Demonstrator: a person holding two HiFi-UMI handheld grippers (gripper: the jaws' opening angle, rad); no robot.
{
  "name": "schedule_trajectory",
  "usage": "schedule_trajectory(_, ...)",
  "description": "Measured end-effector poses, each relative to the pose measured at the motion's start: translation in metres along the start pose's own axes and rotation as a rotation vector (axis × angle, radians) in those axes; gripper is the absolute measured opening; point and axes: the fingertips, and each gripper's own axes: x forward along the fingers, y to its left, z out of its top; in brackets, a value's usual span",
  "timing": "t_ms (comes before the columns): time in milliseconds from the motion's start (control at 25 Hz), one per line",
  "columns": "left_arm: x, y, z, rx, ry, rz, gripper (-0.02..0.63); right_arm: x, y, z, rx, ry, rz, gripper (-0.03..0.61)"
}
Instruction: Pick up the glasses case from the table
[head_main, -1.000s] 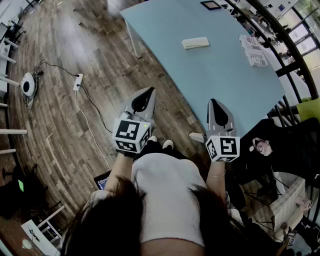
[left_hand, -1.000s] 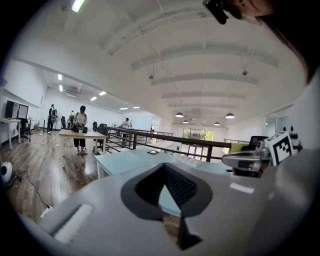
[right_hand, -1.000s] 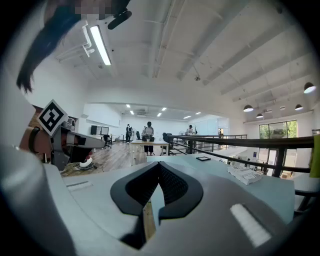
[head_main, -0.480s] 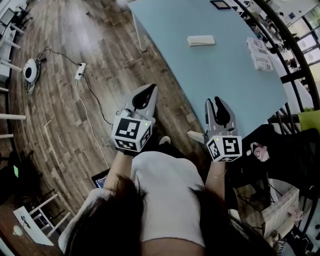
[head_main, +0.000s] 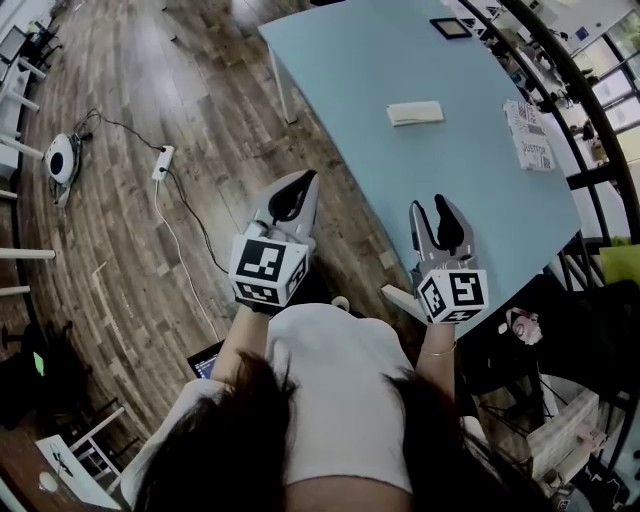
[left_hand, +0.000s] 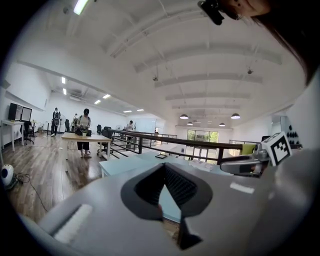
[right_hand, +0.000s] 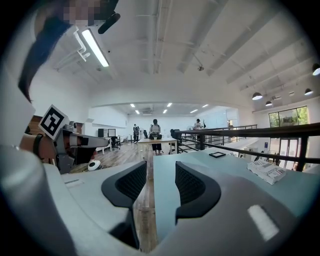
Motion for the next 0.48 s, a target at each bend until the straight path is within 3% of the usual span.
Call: schedule_trajectory(480, 0.082, 0.111, 0.03, 0.031, 0.0, -0.07, 0.057, 0.128, -0.003, 0.016, 0.052, 0.03, -0.097, 0.212)
